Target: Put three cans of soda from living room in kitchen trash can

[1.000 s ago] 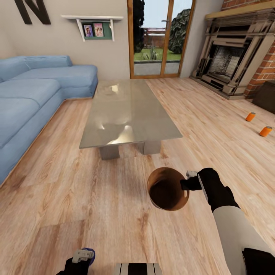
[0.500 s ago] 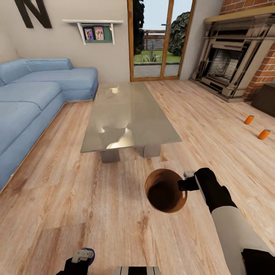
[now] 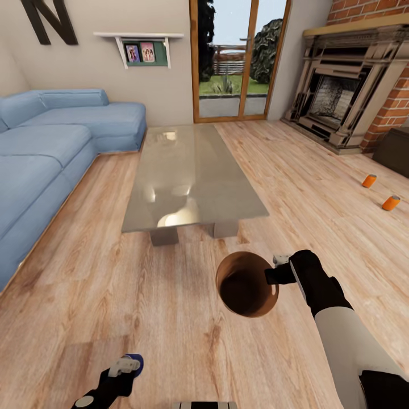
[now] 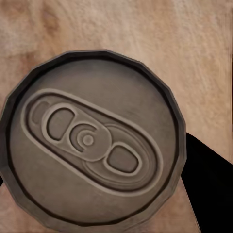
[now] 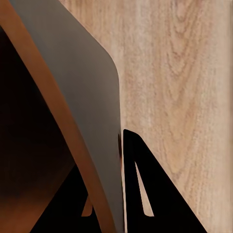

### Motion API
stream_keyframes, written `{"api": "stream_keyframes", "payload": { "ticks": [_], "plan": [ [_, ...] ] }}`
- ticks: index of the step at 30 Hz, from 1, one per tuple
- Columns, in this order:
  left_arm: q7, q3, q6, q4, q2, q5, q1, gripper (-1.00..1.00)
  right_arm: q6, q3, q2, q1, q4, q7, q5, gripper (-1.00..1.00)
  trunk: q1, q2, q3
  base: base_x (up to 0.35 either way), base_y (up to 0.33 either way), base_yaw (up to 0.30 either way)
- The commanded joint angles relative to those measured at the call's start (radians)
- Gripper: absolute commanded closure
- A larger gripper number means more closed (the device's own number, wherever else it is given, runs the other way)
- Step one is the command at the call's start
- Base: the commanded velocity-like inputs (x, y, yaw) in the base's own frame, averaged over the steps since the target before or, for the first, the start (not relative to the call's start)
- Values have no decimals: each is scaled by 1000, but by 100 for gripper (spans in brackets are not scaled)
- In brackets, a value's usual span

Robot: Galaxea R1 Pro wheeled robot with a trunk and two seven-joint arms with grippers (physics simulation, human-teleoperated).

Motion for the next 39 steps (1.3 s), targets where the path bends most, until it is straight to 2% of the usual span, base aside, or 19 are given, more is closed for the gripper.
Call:
{"api": "stream_keyframes", "payload": {
  "ticks": [1,3,5,7,10,12,14,16,18,19,25,26,27,28,32,33,36,37,39],
  "plan": [
    [3,0,0,-7,4,-1,0,100,5,0,0,0,0,6,-25,100,-4,7,3,0,0,0],
    [5,2,0,-31,24,5,0,100,5,-1,-1,3,0,6,-24,100,-12,21,10,0,0,0],
    [6,3,4,-58,53,35,0,100,5,-1,-1,5,1,6,-24,100,-19,35,16,0,0,0],
    [6,3,29,-100,95,100,-1,100,5,-1,-1,7,1,6,-24,100,-27,49,22,0,0,0],
    [4,4,125,-224,195,242,0,100,5,-2,-3,12,2,6,-24,100,-38,70,31,0,0,0],
    [7,9,159,-279,230,311,0,100,5,-2,-3,14,4,6,-24,100,-46,84,38,0,0,0],
    [9,37,186,-332,250,353,0,100,5,-1,-2,16,5,6,-23,100,-54,98,44,0,0,0],
    [9,66,215,-373,257,369,0,100,5,-1,-2,21,5,6,-23,100,-61,112,50,0,0,0],
    [8,144,350,-518,266,388,1,100,5,0,-1,32,6,6,-23,100,-69,126,57,0,0,0],
    [8,166,406,-581,268,391,1,100,5,1,0,34,6,6,-23,100,-73,133,60,0,0,0],
    [3,220,659,-858,276,396,-14,100,5,4,4,38,10,6,-22,100,-96,175,78,0,0,0],
    [1,237,766,-957,278,397,-48,100,5,14,5,38,24,6,-22,100,-100,182,82,0,0,0],
    [0,241,803,-985,278,398,-60,100,5,18,6,38,31,6,-22,100,-104,189,85,0,0,0],
    [-1,248,916,-1052,278,398,-105,100,5,34,4,38,53,6,-21,100,-107,196,88,0,0,0],
    [-4,250,1102,-1106,277,396,-251,100,5,53,2,37,79,6,-22,100,-123,224,100,0,0,0],
    [-9,247,1158,-1113,276,396,-319,100,5,58,3,37,88,6,-22,100,-127,231,104,0,0,0],
    [-49,234,1207,-1117,276,399,-470,100,5,80,10,37,124,6,-22,100,-130,238,107,0,0,0],
    [-61,224,1207,-1116,275,401,-493,100,5,89,11,36,132,6,-22,100,-130,238,107,0,0,0],
    [-110,146,1207,-1113,274,429,-564,100,5,124,15,33,178,6,-24,100,-130,238,107,0,0,0]
  ]
}}
